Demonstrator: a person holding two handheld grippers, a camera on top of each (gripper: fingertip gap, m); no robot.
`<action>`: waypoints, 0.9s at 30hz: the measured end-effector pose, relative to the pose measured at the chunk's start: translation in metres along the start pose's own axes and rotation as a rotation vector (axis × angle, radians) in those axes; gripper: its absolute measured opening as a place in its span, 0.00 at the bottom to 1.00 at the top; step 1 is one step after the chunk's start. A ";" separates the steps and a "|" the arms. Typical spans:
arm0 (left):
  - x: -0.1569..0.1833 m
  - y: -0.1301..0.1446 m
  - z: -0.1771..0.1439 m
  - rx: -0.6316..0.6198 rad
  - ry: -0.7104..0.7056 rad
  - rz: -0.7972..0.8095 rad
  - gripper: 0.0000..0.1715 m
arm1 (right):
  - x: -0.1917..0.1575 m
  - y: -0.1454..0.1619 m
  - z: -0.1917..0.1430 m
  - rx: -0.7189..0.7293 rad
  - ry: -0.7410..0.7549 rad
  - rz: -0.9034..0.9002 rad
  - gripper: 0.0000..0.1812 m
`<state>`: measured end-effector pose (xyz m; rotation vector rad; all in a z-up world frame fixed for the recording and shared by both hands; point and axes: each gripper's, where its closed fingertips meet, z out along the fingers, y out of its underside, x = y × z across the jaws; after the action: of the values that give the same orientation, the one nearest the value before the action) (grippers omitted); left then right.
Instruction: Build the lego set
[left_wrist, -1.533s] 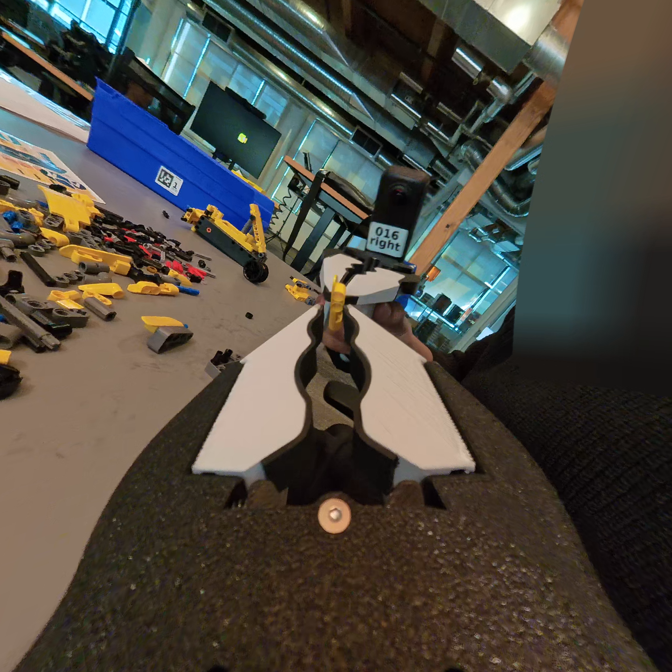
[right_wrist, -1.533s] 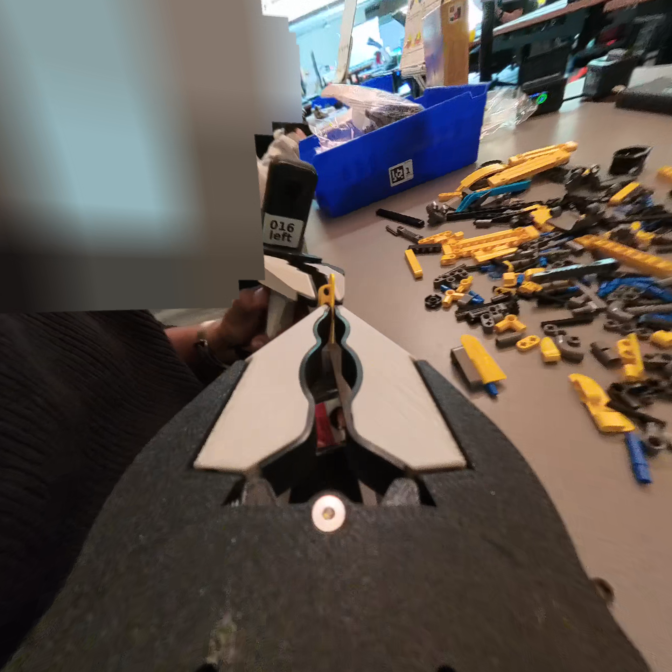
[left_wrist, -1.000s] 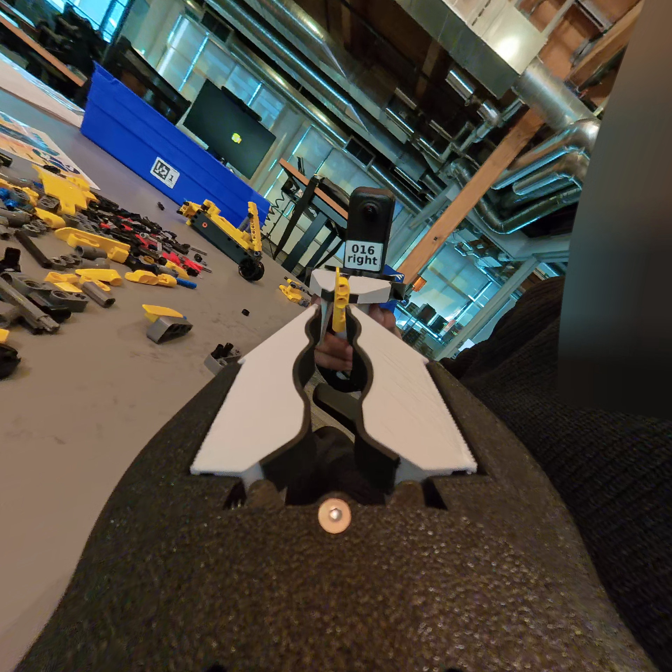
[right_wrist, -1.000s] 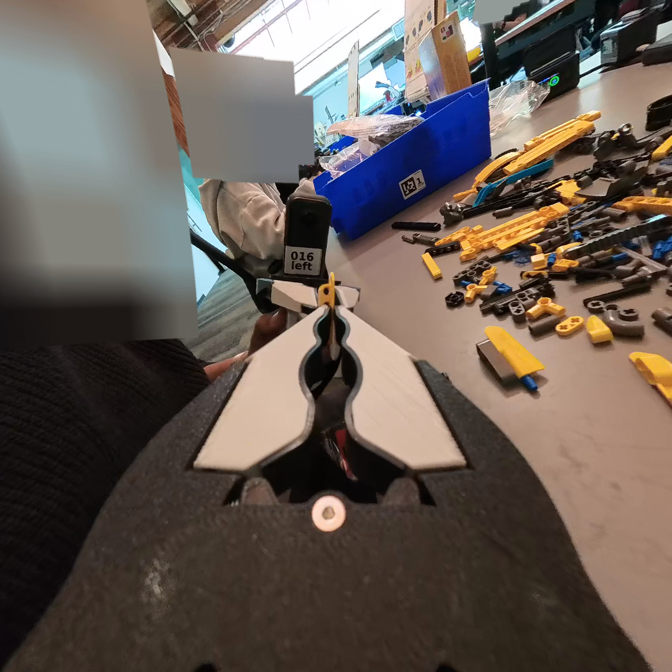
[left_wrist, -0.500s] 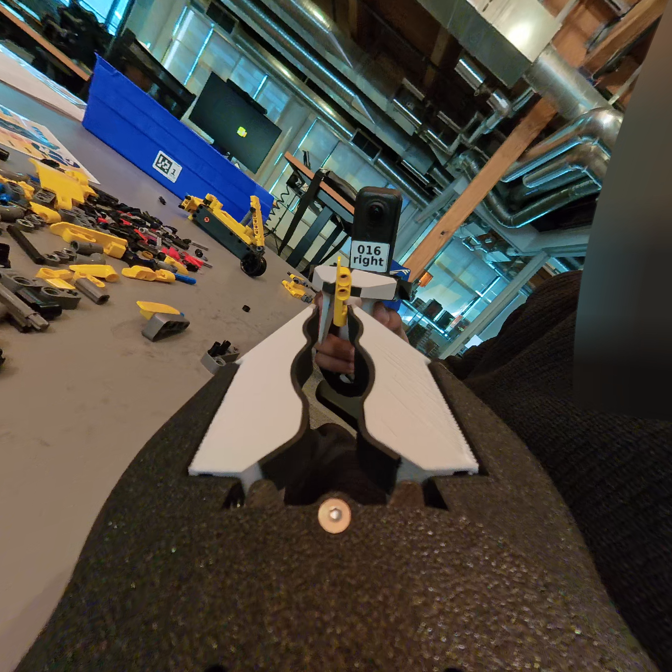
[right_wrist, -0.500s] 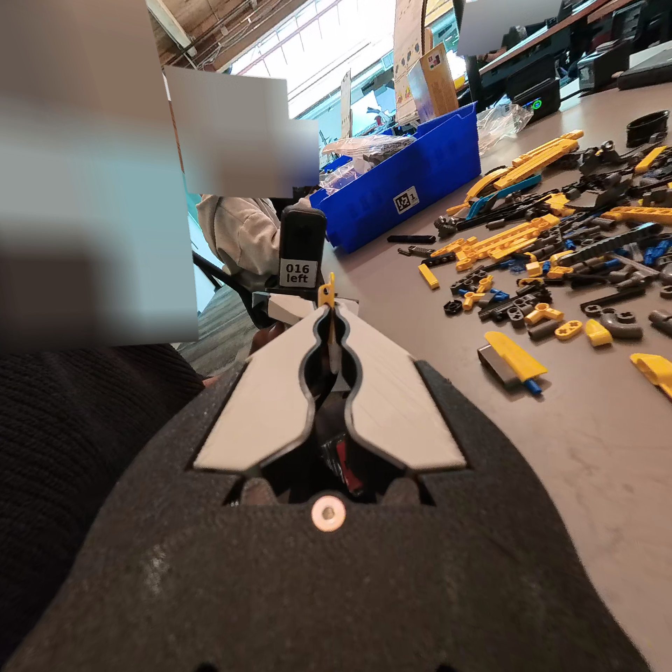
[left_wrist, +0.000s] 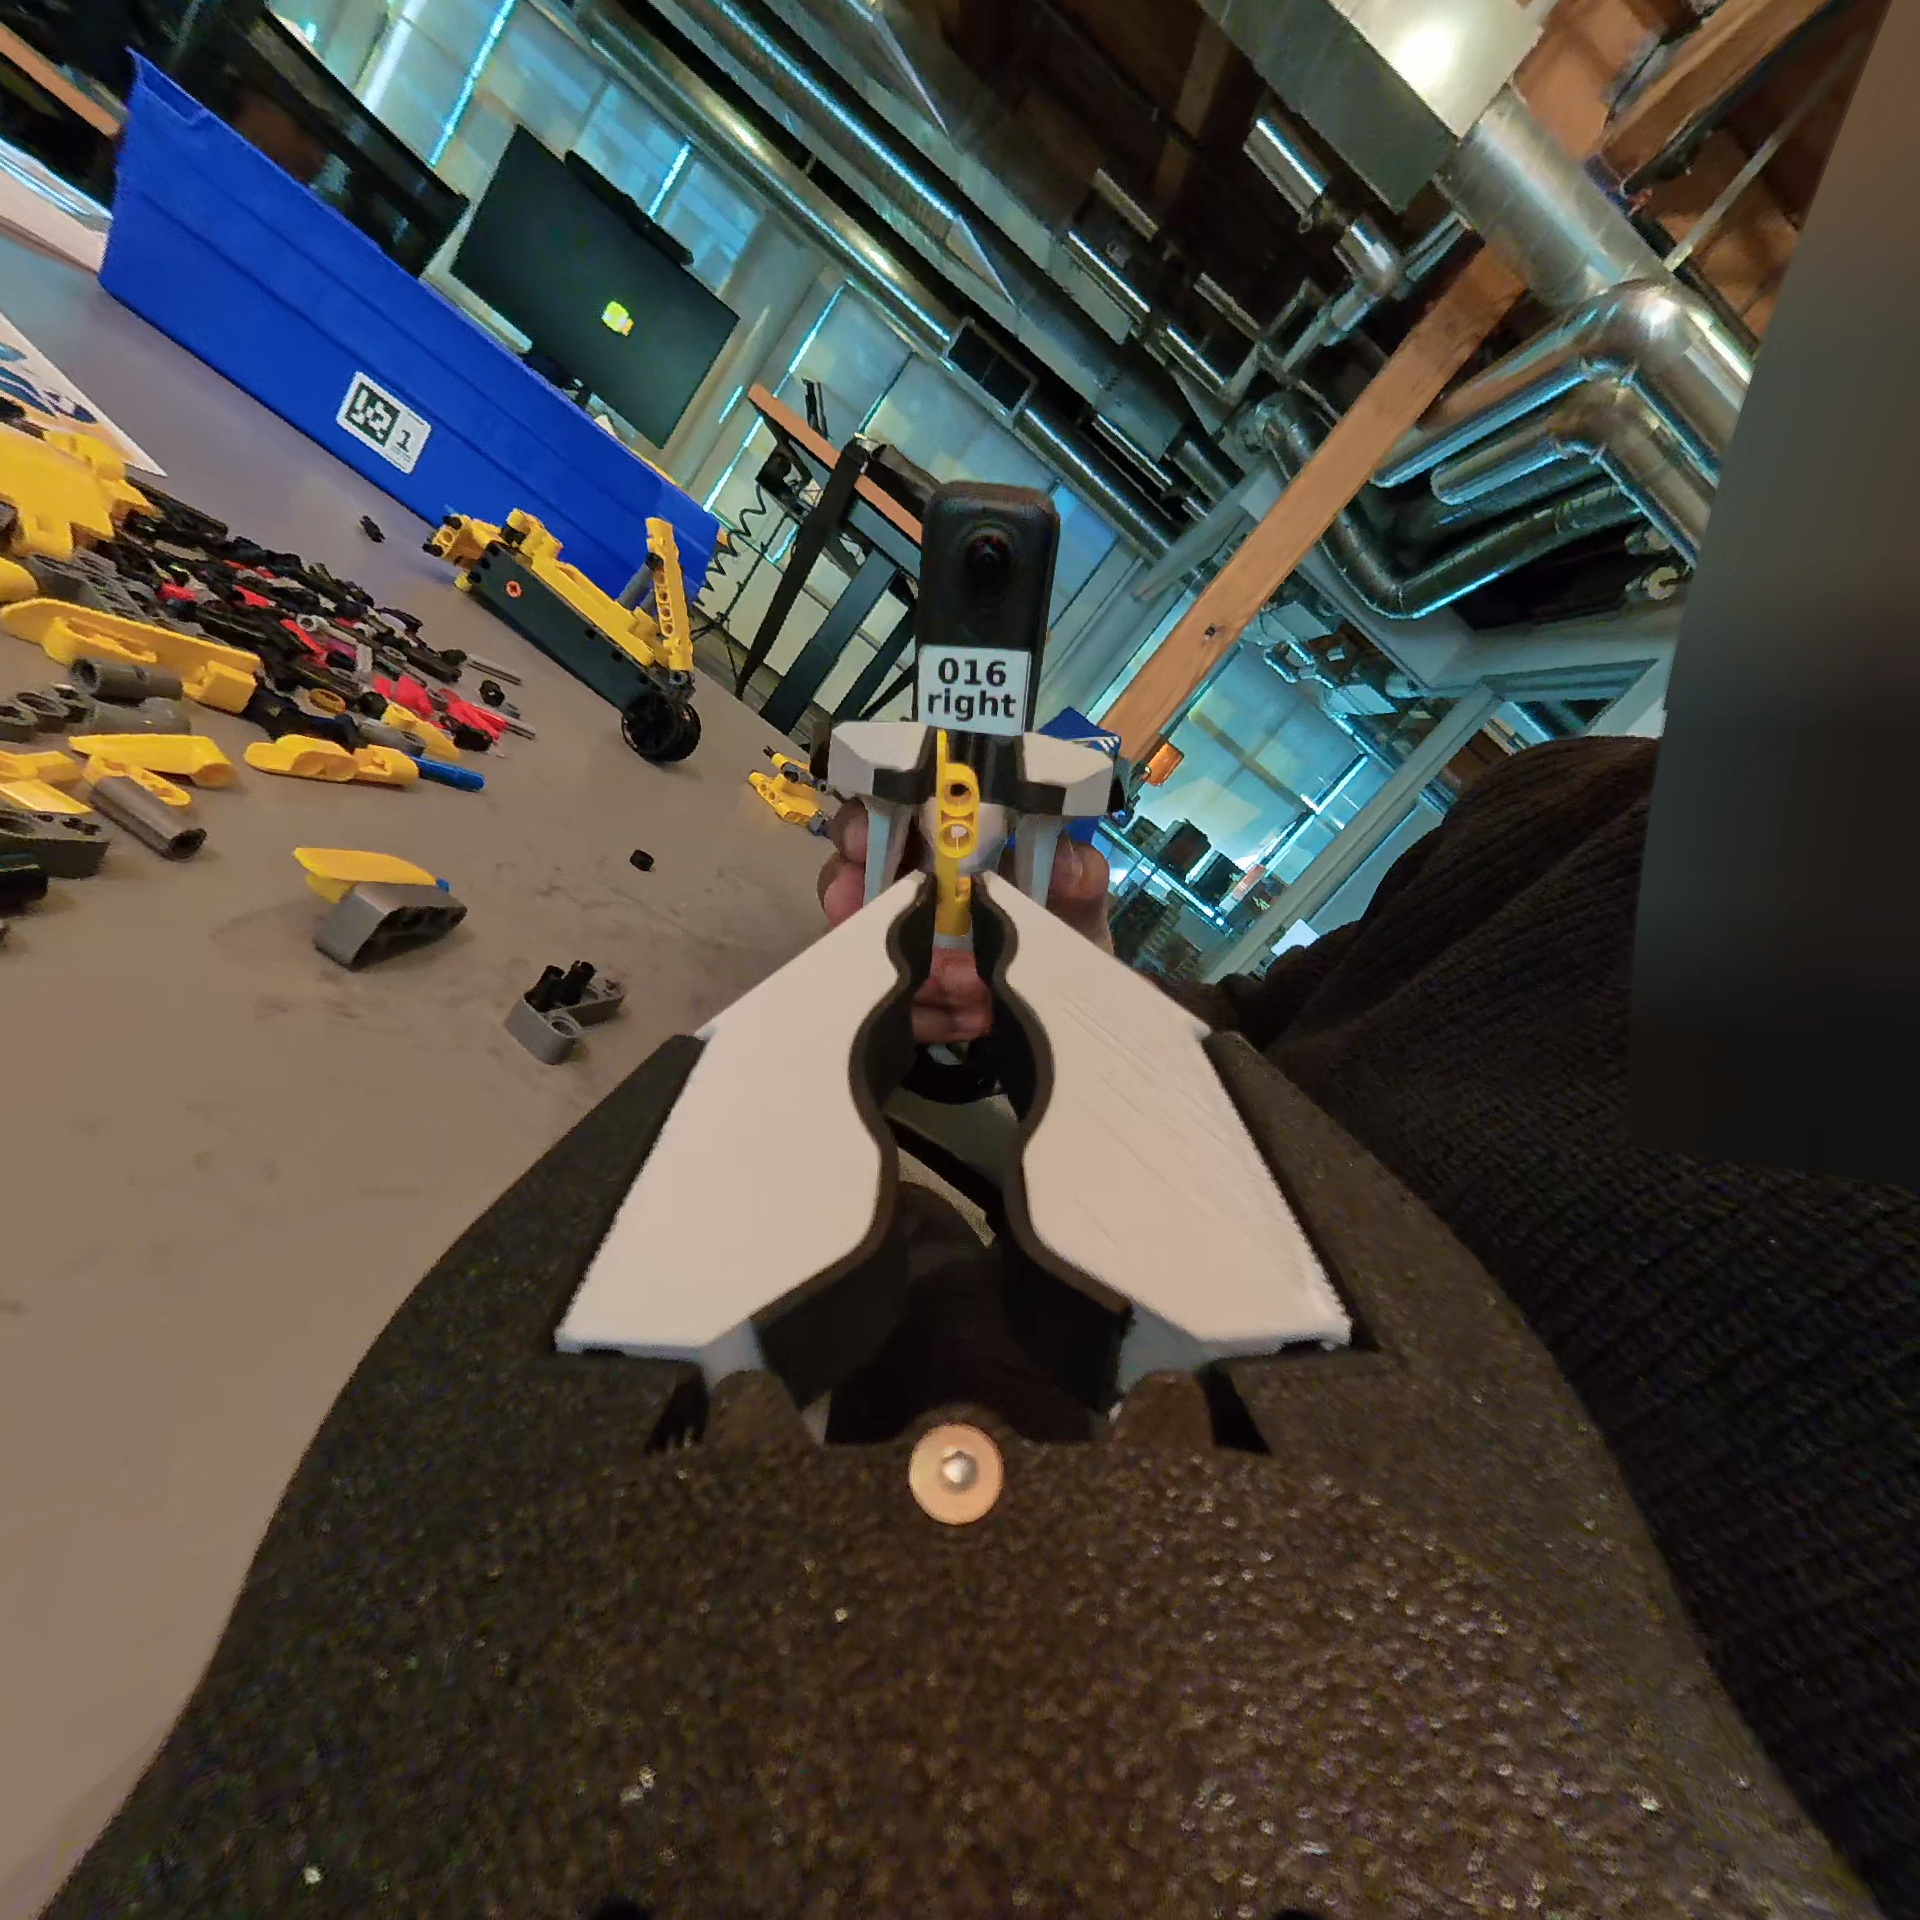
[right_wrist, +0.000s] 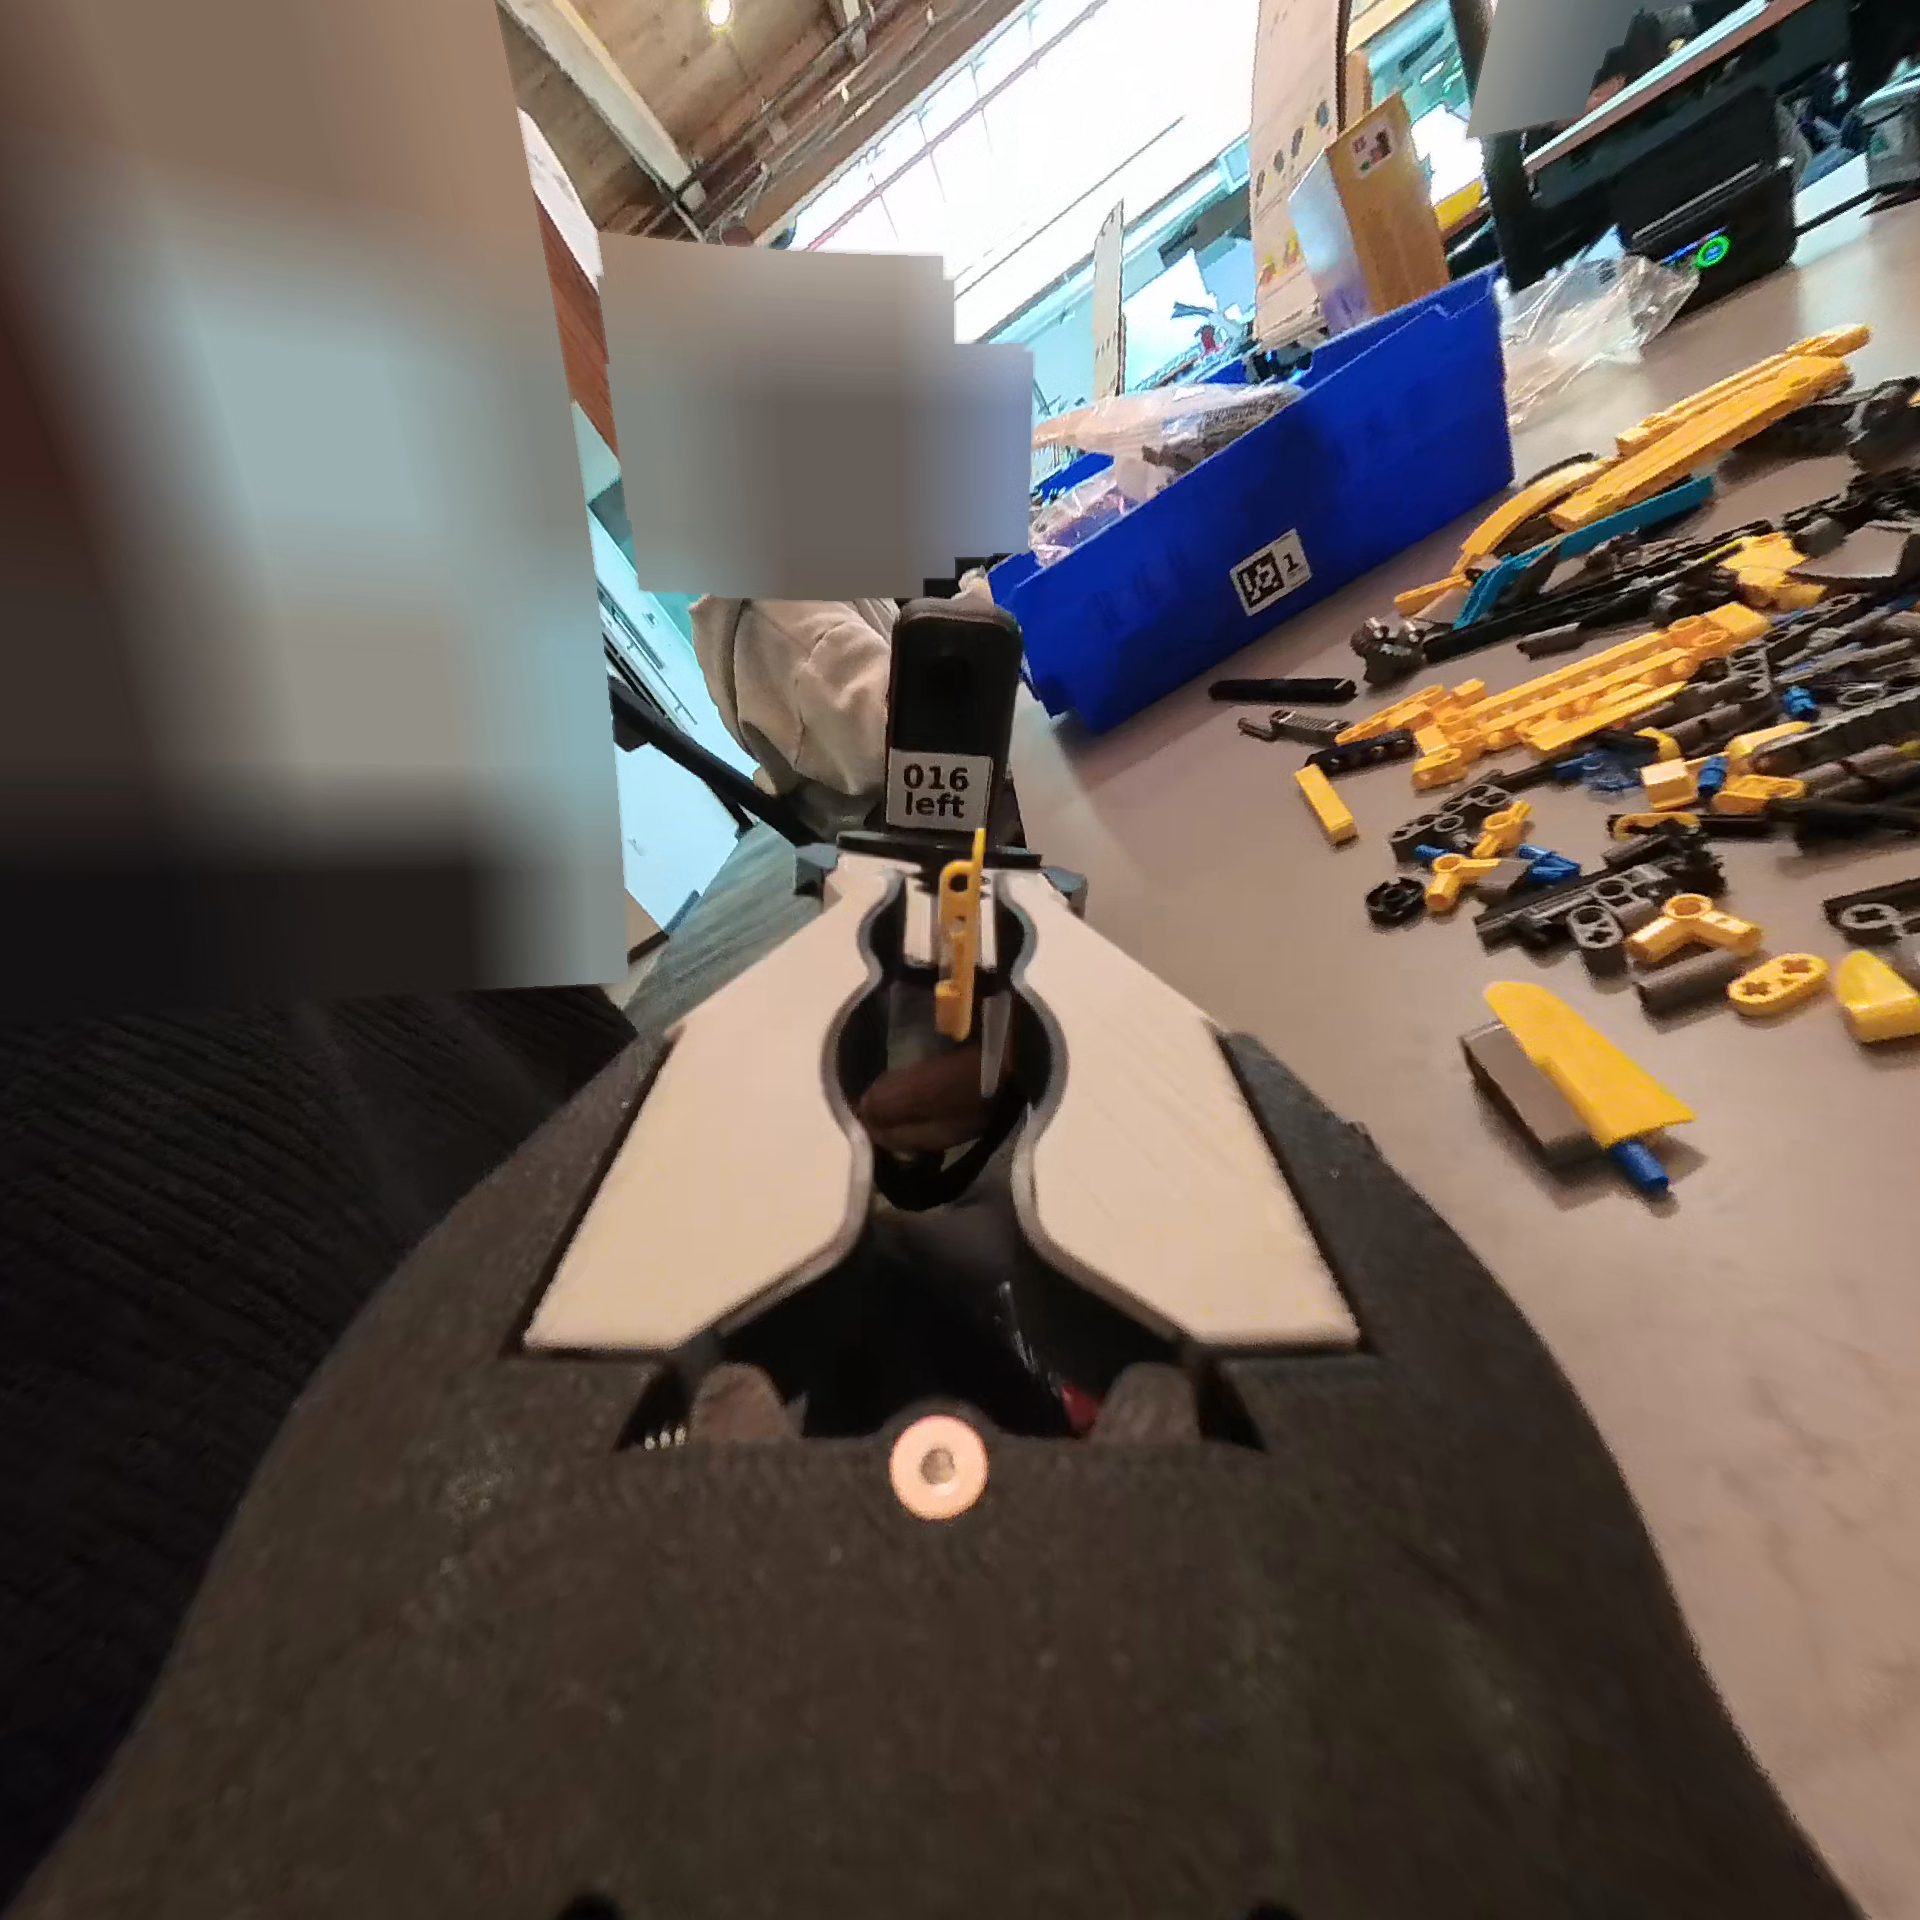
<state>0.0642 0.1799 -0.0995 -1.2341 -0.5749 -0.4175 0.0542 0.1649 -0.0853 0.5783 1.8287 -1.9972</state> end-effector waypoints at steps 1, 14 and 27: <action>0.001 0.001 0.001 -0.006 0.004 0.001 0.03 | 0.000 0.002 0.001 -0.016 0.001 -0.009 0.03; -0.010 0.011 -0.020 0.032 -0.181 0.054 0.05 | 0.045 0.002 -0.019 -0.436 0.345 -0.175 0.03; -0.029 0.008 -0.071 0.035 -0.386 0.076 0.05 | 0.079 0.037 -0.028 -0.832 0.577 0.122 0.03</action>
<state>0.0590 0.1140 -0.1385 -1.3069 -0.8561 -0.1019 0.0077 0.1895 -0.1607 0.9994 2.6157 -0.8627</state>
